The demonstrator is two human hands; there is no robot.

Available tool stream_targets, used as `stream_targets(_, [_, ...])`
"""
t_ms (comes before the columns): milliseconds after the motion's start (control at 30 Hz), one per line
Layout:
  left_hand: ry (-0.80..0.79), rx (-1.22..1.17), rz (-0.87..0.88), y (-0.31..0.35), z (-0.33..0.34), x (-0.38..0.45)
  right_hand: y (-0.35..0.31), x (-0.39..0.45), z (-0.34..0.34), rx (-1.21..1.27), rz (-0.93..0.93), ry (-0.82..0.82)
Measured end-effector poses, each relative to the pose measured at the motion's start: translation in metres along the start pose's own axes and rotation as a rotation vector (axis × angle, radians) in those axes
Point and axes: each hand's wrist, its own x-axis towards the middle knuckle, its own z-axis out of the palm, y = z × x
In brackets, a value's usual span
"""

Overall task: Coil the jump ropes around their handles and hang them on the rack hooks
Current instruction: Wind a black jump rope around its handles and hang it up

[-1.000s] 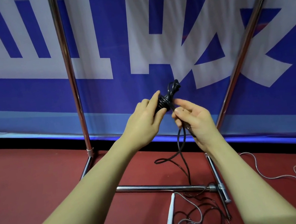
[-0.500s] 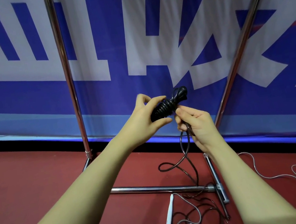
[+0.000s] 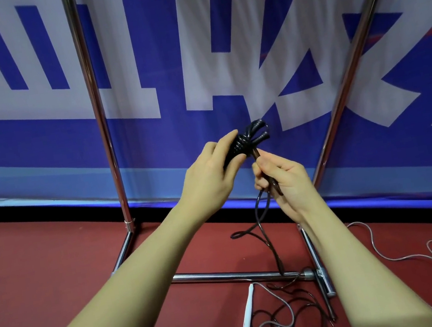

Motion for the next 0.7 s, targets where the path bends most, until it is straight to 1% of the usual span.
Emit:
stream_targets(67, [-0.021,-0.053,-0.020,-0.002,-0.003,0.001,-0.001,0.000,-0.004,-0.001,0.023,-0.007])
stream_targets(167, [-0.076,-0.151,-0.007,0.002,-0.002,0.000,-0.001,0.000,-0.006,-0.030,0.017,0.032])
stream_targets(233, [-0.124,-0.220,-0.031,0.004,-0.002,0.002,-0.001,0.000,-0.007,-0.003,0.022,0.052])
stream_targets(267, [-0.152,-0.214,-0.033,0.004,-0.003,0.002,-0.001,0.000,-0.007,0.013,0.024,0.063])
stream_targets(333, [-0.194,-0.123,0.000,0.003,-0.003,0.001,-0.001,0.000,-0.007,0.031,0.020,0.080])
stream_targets(400, [-0.185,0.000,0.038,0.002,-0.002,0.000,-0.002,-0.001,-0.005,0.045,0.007,0.084])
stream_targets(467, [-0.109,0.186,0.028,0.004,-0.001,0.001,-0.003,-0.001,-0.003,0.032,-0.004,0.086])
stream_targets(533, [0.013,0.376,0.106,0.008,0.000,0.003,-0.005,-0.001,-0.001,0.011,-0.016,0.087])
stream_targets(567, [0.064,0.411,0.144,0.010,0.000,0.003,-0.006,0.000,0.000,0.002,-0.027,0.083])
stream_targets(600, [0.066,0.421,0.126,0.014,-0.002,0.005,-0.007,0.000,0.000,-0.007,-0.039,0.074])
stream_targets(667, [-0.005,0.373,0.028,0.022,-0.002,0.004,-0.008,0.000,-0.002,-0.025,-0.056,0.045])
stream_targets(700, [-0.006,0.343,0.005,0.023,-0.001,0.004,-0.008,0.000,-0.003,-0.034,-0.054,0.026])
